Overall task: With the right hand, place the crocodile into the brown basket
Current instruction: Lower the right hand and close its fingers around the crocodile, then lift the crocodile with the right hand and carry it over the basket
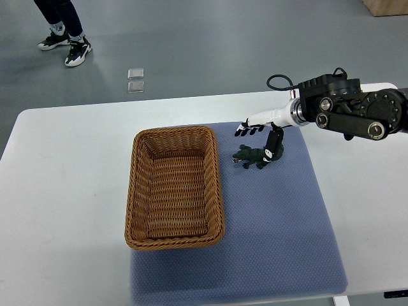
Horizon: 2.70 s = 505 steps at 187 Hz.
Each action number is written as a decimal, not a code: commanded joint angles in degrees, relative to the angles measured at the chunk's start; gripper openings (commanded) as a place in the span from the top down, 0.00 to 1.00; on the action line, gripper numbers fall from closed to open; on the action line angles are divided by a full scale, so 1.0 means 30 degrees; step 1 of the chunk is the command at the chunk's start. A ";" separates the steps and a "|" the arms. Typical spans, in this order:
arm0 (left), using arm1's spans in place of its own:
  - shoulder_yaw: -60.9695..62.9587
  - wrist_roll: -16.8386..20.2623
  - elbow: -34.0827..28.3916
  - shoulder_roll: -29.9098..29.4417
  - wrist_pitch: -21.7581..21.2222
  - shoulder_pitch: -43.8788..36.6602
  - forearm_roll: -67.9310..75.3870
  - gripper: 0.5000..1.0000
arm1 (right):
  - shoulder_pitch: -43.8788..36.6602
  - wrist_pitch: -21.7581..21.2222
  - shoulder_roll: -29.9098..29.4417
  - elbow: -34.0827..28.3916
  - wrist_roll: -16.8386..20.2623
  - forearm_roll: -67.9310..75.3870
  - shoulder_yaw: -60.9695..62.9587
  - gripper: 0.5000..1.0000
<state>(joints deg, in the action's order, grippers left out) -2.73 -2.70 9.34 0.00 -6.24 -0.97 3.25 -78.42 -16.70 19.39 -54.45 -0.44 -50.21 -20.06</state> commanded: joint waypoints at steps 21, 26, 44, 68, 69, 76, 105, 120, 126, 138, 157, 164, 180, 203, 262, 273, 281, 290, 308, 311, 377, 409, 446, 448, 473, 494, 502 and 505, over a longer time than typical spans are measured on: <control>0.0030 0.0020 -0.0007 0.0000 0.0001 0.0001 0.0000 0.00 | 0.0710 0.0468 -0.0193 0.0513 0.0000 -0.0168 -0.0082 0.16; 0.0030 -0.0009 -0.0007 0.0000 0.0001 0.0001 0.0000 0.00 | 0.0711 0.0527 -0.0193 0.0513 0.0000 -0.0197 -0.0111 0.17; 0.0059 0.0021 -0.0007 0.0000 0.0001 0.0001 0.0000 0.00 | 0.0886 0.0586 -0.0193 0.0601 0.0000 -0.0373 -0.0111 0.21; 0.0059 0.0021 -0.0007 0.0000 -0.0029 0.0001 0.0000 0.00 | 0.1238 0.0644 -0.0398 0.0894 0.0000 -0.0402 -0.0141 0.26; 0.0059 0.0021 -0.0007 0.0000 -0.0029 0.0001 0.0000 0.00 | 0.1238 0.0702 -0.0427 0.0923 0.0000 -0.0402 -0.0141 0.27; 0.0059 0.0021 -0.0007 0.0000 0.0001 0.0001 0.0000 0.00 | 0.1267 0.0849 -0.0515 0.1011 0.0000 -0.0402 -0.0141 0.28; 0.0059 0.0021 -0.0007 0.0000 -0.0028 0.0001 0.0000 0.00 | 0.1589 0.1201 -0.0749 0.1333 0.0000 -0.0432 -0.0170 0.48; 0.0059 0.0021 -0.0036 0.0000 -0.0029 0.0001 0.0000 0.00 | 0.1765 0.1289 -0.0867 0.1509 -0.0029 -0.0812 -0.0170 0.60; 0.0059 -0.0008 -0.0036 0.0000 -0.0029 0.0001 0.0000 0.00 | 0.1824 0.1318 -0.0867 0.1538 -0.0030 -0.1017 -0.0170 0.68; 0.0059 0.0021 -0.0036 0.0000 -0.0029 0.0001 0.0000 0.00 | 0.1941 0.1347 -0.0926 0.1568 -0.0059 -0.1252 -0.0170 0.78; 0.0059 -0.0009 -0.0036 0.0000 -0.0029 0.0001 0.0000 0.00 | 0.1912 0.1347 -0.1013 0.1568 -0.0088 -0.1281 -0.0170 0.99; 0.0059 0.0021 -0.0036 0.0000 -0.0029 0.0001 0.0000 0.00 | 0.1882 0.1347 -0.0984 0.1568 -0.0088 -0.1281 -0.0170 1.00; 0.0059 0.0021 -0.0036 0.0000 -0.0029 0.0001 0.0000 0.00 | 0.1707 0.1347 -0.0779 0.1539 -0.0088 -0.1281 -0.0199 1.00; 0.0088 0.0021 -0.0036 0.0000 -0.0029 0.0001 0.0000 0.00 | 0.1268 0.1231 -0.0516 0.1509 -0.0088 -0.1369 -0.0199 1.00; 0.0088 0.0021 -0.0036 0.0000 -0.0029 0.0001 0.0000 0.00 | -0.0080 0.1084 0.0334 0.1011 -0.0118 -0.1428 -0.0112 1.00; 0.0059 0.0021 -0.0036 0.0000 -0.0029 0.0001 0.0000 0.00 | -0.0665 0.1025 0.0568 0.0894 -0.0118 -0.1398 -0.0053 1.00; 0.0059 0.0021 -0.0036 0.0000 -0.0029 0.0001 0.0000 0.00 | -0.1222 0.0821 0.0686 0.0660 -0.0118 -0.1398 -0.0023 1.00; 0.0059 0.0021 -0.0007 0.0000 -0.0029 0.0001 0.0000 0.00 | -0.1926 0.0556 0.0774 0.0249 -0.0118 -0.1340 0.0035 1.00; 0.0059 0.0021 0.0023 0.0000 -0.0029 0.0001 0.0000 0.00 | -0.3303 0.0293 0.0949 -0.0336 -0.0118 -0.1193 0.0065 1.00; 0.0059 0.0021 0.0023 0.0000 -0.0029 0.0001 0.0000 0.00 | -0.3567 0.0234 0.0920 -0.0483 -0.0088 -0.1193 0.0065 1.00; 0.0030 0.0021 0.0023 0.0000 -0.0028 0.0001 0.0000 0.00 | -0.5383 0.0117 -0.1217 -0.1303 -0.0117 -0.0081 0.0065 1.00; 0.0030 0.0021 0.0023 0.0000 -0.0029 0.0001 0.0000 0.00 | -0.5412 0.0351 -0.3269 -0.1362 -0.0235 0.0477 0.0094 1.00; 0.0059 0.0021 0.0023 0.0000 0.0001 0.0001 0.0000 0.00 | -0.5266 0.0615 -0.5320 -0.1245 -0.0235 0.1648 0.0094 1.00; 0.0059 0.0021 0.0023 0.0000 -0.0029 0.0001 0.0000 0.00 | -0.5237 0.0615 -0.5408 -0.1215 -0.0235 0.1678 0.0123 1.00; 0.0030 0.0021 0.0023 0.0000 -0.0029 0.0001 0.0000 0.00 | -0.4885 0.0820 -0.6404 -0.0952 -0.0235 0.1678 0.0094 1.00; 0.0001 0.0021 0.0081 0.0000 0.0001 0.0001 0.0000 0.00 | -0.4241 0.1054 -0.6463 -0.0805 -0.0235 0.1619 0.0094 1.00; 0.0001 0.0021 0.0111 0.0000 0.0001 0.0001 0.0000 0.00 | -0.4006 0.1172 -0.6463 -0.0776 -0.0235 0.1561 0.0094 1.00; 0.0001 0.0021 0.0140 0.0000 0.0001 0.0001 0.0000 0.00 | -0.3861 0.1230 -0.6463 -0.0718 -0.0264 0.1561 0.0065 1.00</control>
<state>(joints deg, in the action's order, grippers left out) -2.69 -2.63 9.50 0.00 -6.30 -0.98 3.25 -91.69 -13.74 0.13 -57.08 -1.15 -45.27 -19.73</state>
